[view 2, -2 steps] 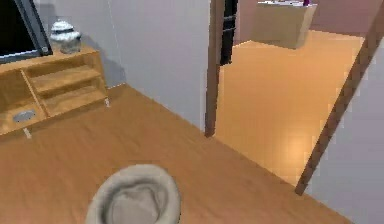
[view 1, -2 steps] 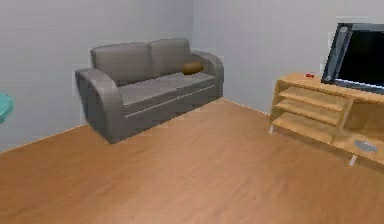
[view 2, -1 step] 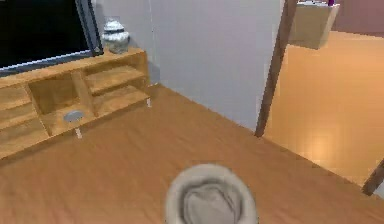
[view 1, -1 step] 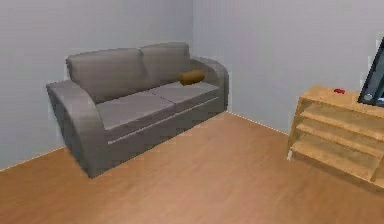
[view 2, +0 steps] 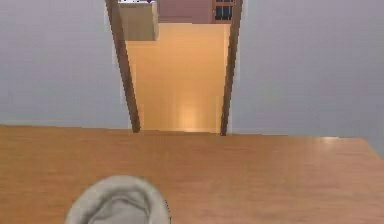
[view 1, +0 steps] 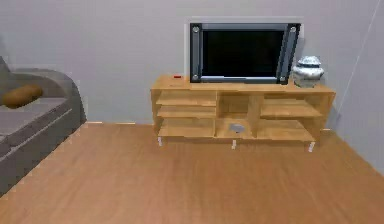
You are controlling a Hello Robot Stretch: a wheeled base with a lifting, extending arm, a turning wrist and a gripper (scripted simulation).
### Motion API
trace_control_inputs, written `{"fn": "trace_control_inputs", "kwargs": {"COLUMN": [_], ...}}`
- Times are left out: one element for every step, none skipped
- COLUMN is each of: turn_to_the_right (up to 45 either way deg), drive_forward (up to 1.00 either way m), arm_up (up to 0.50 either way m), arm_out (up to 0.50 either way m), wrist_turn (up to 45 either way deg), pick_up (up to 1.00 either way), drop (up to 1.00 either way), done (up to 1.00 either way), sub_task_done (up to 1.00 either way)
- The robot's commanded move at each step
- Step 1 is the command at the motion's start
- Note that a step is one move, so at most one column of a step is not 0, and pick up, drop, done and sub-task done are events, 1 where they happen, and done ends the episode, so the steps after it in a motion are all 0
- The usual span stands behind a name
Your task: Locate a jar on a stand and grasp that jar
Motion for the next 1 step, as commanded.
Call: {"fn": "trace_control_inputs", "kwargs": {"turn_to_the_right": [0.0], "drive_forward": [0.90], "arm_up": [0.00], "arm_out": [0.00], "wrist_turn": [0.0], "pick_up": [0.00], "drop": [0.00], "done": [0.00], "sub_task_done": [0.00]}}
